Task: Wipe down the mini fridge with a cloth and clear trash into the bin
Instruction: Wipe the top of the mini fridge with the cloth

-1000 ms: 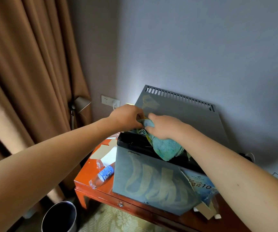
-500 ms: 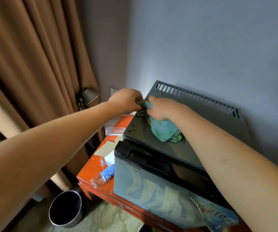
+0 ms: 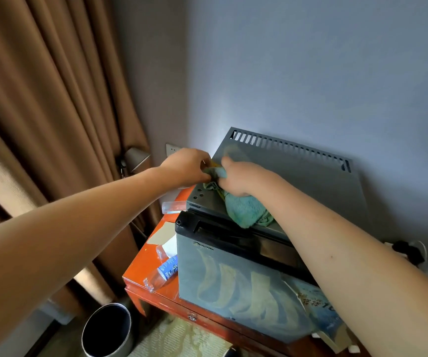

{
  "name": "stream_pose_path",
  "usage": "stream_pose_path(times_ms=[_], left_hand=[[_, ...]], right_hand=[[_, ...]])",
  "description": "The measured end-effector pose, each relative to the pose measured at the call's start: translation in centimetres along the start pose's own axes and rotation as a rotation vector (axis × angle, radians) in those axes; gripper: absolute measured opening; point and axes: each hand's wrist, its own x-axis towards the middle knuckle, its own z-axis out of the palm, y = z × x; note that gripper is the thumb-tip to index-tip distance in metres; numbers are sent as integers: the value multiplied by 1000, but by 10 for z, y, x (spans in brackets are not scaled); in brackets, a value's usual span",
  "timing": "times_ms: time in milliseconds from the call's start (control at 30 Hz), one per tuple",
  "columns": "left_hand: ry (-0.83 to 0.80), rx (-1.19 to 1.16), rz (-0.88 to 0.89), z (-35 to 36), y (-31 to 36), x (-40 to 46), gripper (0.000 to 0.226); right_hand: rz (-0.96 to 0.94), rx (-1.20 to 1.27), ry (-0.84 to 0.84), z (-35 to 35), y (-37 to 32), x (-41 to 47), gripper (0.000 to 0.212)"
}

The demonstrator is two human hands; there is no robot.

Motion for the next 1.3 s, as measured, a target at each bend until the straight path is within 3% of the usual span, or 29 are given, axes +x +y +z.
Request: stream_pose_path(times_ms=[233,433,633,900,1033,1300], left_hand=[[-42,32,158,7,34,-19,24],[-57,23,183,15,53,-4,26],[-9,-5,184,26,59,36,21],[-71,47,205,37,68,138,26],[-78,14,169,41,67,180,30],[-66,49,122,41,65,203,31]], right_hand=[[47,-12,-5,17,24,-46,55],[100,-57,-29,15,47,-45,57],[126,-67,-9,2,71,-12,53],[201,-4,3,-13,115,62,63],[159,-60,-2,-24,131,99,54],[275,26,40,-32,136,125,59]])
